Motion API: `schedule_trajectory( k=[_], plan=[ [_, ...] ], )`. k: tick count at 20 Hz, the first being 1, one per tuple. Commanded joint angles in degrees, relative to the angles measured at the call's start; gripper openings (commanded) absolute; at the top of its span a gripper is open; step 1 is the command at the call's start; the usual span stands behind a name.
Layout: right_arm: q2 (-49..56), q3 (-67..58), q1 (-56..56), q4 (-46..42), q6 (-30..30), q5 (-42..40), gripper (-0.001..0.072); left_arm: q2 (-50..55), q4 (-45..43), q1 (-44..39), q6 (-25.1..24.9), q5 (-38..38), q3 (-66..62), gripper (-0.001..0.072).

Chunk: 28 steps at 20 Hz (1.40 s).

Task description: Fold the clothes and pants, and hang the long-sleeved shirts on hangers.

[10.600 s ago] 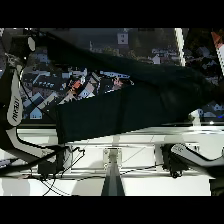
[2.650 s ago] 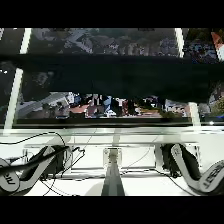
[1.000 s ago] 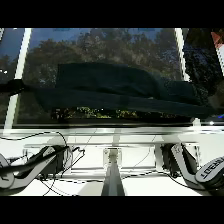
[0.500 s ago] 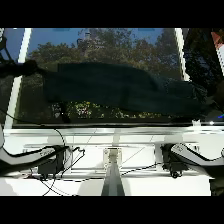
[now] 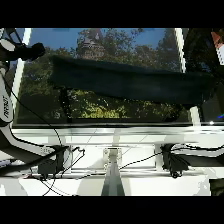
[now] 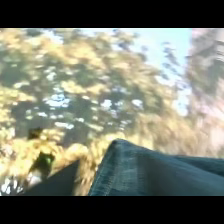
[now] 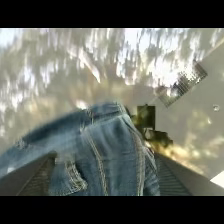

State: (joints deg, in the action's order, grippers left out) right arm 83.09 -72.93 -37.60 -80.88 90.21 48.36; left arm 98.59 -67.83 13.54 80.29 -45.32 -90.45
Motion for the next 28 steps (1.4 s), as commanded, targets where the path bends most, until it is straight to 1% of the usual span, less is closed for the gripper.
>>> schedule_trajectory(
  k=[1, 3, 5, 6, 7, 8, 9, 10, 12, 13, 14, 15, 16, 18, 20, 21, 22, 23, 26, 28],
  plan=[
    [1.68, -1.22, 3.06, 1.22, 1.79, -4.33, 0.0687, 1.11, 1.22, -0.87, 0.70, -0.42, -0.92, 0.0709],
    [1.66, -1.22, 3.04, 1.14, 1.77, -3.93, 0.0680, 0.46, 0.85, 0.33, 0.72, -4.66, -0.92, 0.0708],
    [1.66, -1.22, 2.95, 0.61, 1.75, -3.30, 0.0680, 0.26, -0.28, 2.54, 0.92, -12.15, -0.92, 0.0694],
    [1.66, -1.22, 2.95, 0.28, 1.75, -2.91, 0.0680, 0.28, -0.48, 3.91, 2.60, -15.85, -0.85, 0.0691],
    [1.66, -1.22, 2.95, 0.02, 1.75, -2.69, 0.0679, 0.28, -1.31, 5.57, 4.72, -19.58, -0.72, 0.0622],
    [1.66, -1.22, 2.95, 0.02, 1.75, -2.69, 0.0680, 0.31, -2.60, 7.21, 5.51, -22.88, -0.26, 0.0524],
    [1.66, -1.22, 2.95, 0.02, 1.75, -2.69, 0.0680, 0.28, -2.78, 9.09, 5.46, -26.14, 0.68, 0.0493],
    [1.66, -1.22, 2.95, 0.02, 1.75, -2.69, 0.0680, 0.22, -1.73, 10.84, 5.46, -28.20, 2.23, 0.0493],
    [1.66, -1.22, 2.95, 0.02, 1.73, -2.69, 0.0680, -0.42, 3.80, 12.76, 4.92, -28.39, 7.10, 0.0494],
    [1.66, -1.22, 2.95, 0.02, 1.75, -2.69, 0.0679, -1.38, 8.00, 12.90, 2.34, -26.10, 10.80, 0.0491],
    [1.68, -1.22, 2.97, 0.04, 1.75, -2.67, 0.0679, -2.93, 11.58, 12.26, -0.52, -22.53, 14.78, 0.0450],
    [1.66, -1.22, 3.02, 0.09, 1.75, -2.56, 0.0679, -5.18, 13.57, 11.10, -2.16, -16.98, 19.58, 0.0404],
    [1.66, -1.22, 3.02, 0.09, 1.75, -2.36, 0.0680, -7.72, 13.92, 9.86, -2.12, -10.67, 24.59, 0.0404],
    [1.66, -1.22, 2.99, 0.07, 1.75, -2.25, 0.0680, -12.50, 14.95, 7.54, -1.49, -0.52, 34.18, 0.0407],
    [1.66, -1.22, 3.02, 0.07, 1.75, -2.36, 0.0679, -17.42, 18.53, 5.27, -1.90, 8.46, 42.88, 0.0432],
    [1.66, -1.22, 2.99, 0.07, 1.75, -2.56, 0.0679, -19.39, 20.74, 4.15, -1.88, 13.16, 46.34, 0.0488],
    [1.66, -1.22, 3.02, 0.07, 1.75, -2.78, 0.0679, -20.70, 23.93, 3.13, -1.86, 17.57, 49.24, 0.0614],
    [1.66, -1.22, 3.02, 0.09, 1.75, -2.86, 0.0679, -21.00, 26.97, 2.38, -1.88, 20.24, 50.80, 0.0712],
    [1.68, -1.22, 3.02, 0.15, 1.77, -2.84, 0.0679, -18.93, 31.10, -0.20, -1.90, 23.74, 51.30, 0.0710],
    [1.66, -1.22, 3.02, 0.31, 1.75, -2.78, 0.0678, -17.29, 33.92, -2.51, -1.90, 27.58, 51.25, 0.0709]
  ],
)
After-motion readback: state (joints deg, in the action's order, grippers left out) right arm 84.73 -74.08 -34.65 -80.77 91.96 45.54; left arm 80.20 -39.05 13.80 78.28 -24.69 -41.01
